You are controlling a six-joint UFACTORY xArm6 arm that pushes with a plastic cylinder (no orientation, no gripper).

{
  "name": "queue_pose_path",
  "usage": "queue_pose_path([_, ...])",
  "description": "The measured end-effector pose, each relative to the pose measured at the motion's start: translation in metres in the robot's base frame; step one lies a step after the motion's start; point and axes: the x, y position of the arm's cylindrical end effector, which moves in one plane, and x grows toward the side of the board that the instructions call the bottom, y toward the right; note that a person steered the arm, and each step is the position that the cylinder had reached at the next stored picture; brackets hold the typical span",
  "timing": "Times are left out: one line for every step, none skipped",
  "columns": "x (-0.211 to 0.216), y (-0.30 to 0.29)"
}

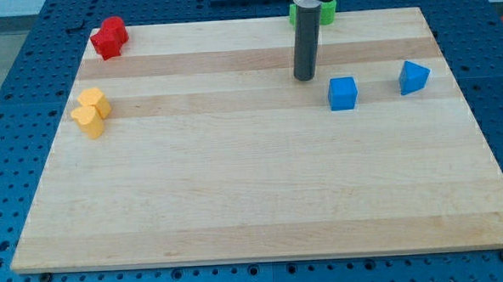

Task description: Move the blue cube near the blue triangle

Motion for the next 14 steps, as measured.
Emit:
queue_pose_path([0.019,0.012])
queue_pose_path([0.036,0.021])
queue_pose_path([0.043,0.034])
queue_pose_path([0.042,0.025])
queue_pose_path([0.042,-0.005])
queue_pose_path([0.048,-0.011])
queue_pose_path([0.048,0.013])
queue_pose_path([0.048,0.051])
queue_pose_path([0.048,0.084])
queue_pose_path([0.048,0.092])
queue_pose_path([0.058,0.072])
queue_pose_path([0.086,0.056])
queue_pose_path([0.094,0.064])
queue_pose_path([0.094,0.081])
